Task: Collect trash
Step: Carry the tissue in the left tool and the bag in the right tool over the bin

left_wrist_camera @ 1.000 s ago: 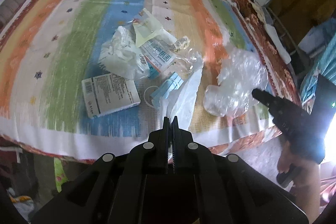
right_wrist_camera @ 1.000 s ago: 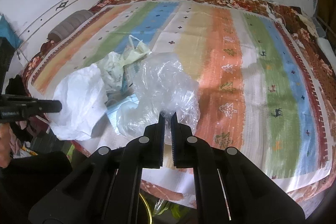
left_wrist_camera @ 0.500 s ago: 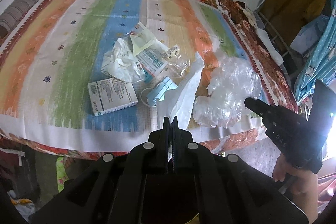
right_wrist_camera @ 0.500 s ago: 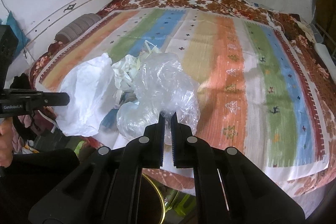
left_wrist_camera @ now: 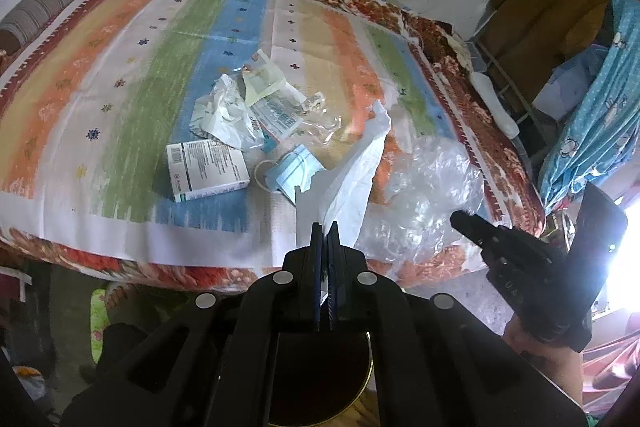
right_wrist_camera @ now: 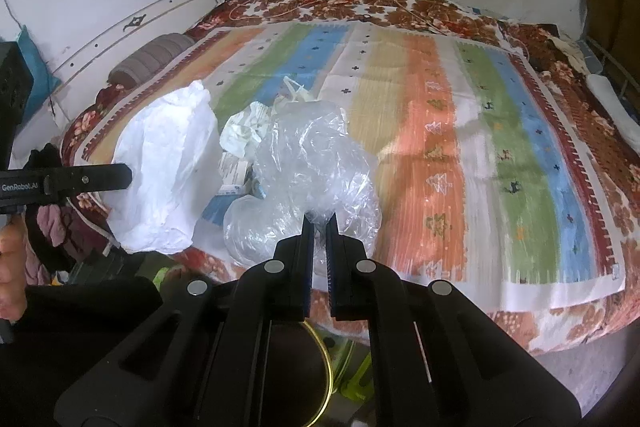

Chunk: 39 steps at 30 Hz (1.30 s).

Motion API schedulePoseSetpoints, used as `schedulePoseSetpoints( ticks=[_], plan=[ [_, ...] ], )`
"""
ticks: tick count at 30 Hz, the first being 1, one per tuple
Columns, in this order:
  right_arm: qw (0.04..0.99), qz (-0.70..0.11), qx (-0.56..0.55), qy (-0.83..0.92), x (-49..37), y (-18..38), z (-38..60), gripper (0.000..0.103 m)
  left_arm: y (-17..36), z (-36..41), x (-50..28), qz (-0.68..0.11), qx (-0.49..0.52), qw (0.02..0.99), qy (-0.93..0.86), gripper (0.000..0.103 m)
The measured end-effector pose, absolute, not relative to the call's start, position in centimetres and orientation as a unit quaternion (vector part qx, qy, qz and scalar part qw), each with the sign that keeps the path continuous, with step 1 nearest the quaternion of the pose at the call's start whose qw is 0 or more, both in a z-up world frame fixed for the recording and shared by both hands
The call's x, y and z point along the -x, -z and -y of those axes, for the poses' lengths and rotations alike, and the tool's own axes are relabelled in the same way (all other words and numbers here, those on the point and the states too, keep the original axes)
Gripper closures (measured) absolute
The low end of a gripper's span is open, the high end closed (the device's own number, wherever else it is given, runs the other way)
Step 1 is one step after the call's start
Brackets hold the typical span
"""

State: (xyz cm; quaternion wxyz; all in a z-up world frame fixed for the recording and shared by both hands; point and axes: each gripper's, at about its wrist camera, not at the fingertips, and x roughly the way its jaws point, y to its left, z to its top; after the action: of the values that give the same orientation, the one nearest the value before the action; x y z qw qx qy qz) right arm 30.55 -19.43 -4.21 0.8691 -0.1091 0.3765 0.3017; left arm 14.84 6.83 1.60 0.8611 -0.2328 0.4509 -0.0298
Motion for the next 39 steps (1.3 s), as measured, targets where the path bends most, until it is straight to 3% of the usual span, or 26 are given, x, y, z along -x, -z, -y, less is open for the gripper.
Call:
schedulePoseSetpoints(
  ticks=[18, 39],
  plan=[
    [0.861, -0.384, 0.124, -0.31, -24.3, 5.9, 20.8, 0.098, -0.9, -4.6, -9.4, -0.434, 0.242, 0.867, 0.042, 0.101],
    [0.824, -0.447, 0.166, -0.306, -18.8, 12.6, 20.9, 0.098, 4.7, -1.5, -5.6, -0.497, 0.221, 0.839, 0.006, 0.101]
  ],
)
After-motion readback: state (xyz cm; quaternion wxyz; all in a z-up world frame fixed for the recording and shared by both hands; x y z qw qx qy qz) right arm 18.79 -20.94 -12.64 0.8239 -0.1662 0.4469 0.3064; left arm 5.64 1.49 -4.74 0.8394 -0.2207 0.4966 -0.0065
